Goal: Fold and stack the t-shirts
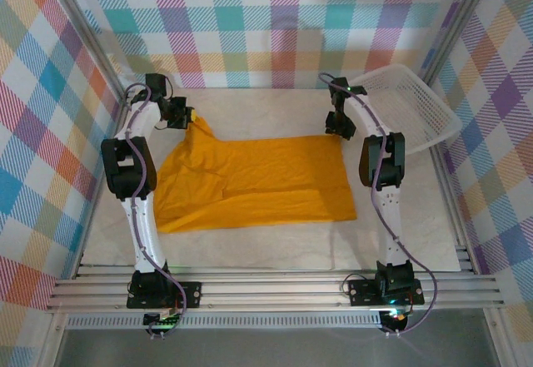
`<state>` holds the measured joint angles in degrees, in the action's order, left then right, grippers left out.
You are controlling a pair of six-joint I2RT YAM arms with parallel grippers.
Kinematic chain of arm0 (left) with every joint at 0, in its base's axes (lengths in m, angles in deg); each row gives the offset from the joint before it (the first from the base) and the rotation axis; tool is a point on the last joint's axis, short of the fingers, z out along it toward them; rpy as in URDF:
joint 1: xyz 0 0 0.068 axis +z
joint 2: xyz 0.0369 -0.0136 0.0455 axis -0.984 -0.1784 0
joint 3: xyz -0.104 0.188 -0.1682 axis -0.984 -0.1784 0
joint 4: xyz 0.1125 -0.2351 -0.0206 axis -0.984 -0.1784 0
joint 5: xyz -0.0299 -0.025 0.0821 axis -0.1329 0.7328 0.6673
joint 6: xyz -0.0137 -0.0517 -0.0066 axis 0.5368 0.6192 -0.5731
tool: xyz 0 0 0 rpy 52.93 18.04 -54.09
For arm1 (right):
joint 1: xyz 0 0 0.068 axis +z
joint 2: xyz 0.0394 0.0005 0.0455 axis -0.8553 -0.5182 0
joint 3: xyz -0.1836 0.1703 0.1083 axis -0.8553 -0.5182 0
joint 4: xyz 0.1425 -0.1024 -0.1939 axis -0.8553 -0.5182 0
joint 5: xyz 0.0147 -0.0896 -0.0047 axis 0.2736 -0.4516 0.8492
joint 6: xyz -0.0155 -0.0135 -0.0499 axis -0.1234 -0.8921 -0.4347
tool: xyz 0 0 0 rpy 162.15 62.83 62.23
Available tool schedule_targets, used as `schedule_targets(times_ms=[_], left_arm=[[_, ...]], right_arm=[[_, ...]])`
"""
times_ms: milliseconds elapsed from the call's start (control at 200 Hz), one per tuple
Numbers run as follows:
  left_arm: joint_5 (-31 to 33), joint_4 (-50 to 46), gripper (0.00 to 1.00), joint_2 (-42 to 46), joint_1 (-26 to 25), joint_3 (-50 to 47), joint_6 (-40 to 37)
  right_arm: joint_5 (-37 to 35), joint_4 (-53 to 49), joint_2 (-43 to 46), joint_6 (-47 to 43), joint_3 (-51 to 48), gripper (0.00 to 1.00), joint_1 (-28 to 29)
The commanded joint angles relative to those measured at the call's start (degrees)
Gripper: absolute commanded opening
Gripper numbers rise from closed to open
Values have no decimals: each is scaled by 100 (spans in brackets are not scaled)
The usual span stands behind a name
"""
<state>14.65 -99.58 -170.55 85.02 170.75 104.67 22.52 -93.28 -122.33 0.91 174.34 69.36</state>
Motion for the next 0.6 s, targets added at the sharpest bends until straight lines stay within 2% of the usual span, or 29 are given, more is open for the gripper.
schedule_targets(times_ms=[0,35,140,250,390,490,600], left_arm=[[-82,-182,0,85,76,65,-139],[-87,-189,0,81,76,67,-151],[-80,-217,0,80,85,73,-189],[-158,-184,0,64,119,122,-251],[-275,-267,0,191,203,231,-545],[-302,-454,0,460,226,185,-1020],[-154,-582,0,973,230,-244,-1430]], right_arm=[[111,-210,-222,-47,223,38,33],[142,-187,-238,-47,228,35,33],[169,-139,-189,-78,220,15,33],[225,124,138,-157,-124,0,38],[467,1045,1003,-377,-1121,0,33],[653,1526,1585,-554,-1706,0,60],[831,1966,2205,-721,-2466,0,75]])
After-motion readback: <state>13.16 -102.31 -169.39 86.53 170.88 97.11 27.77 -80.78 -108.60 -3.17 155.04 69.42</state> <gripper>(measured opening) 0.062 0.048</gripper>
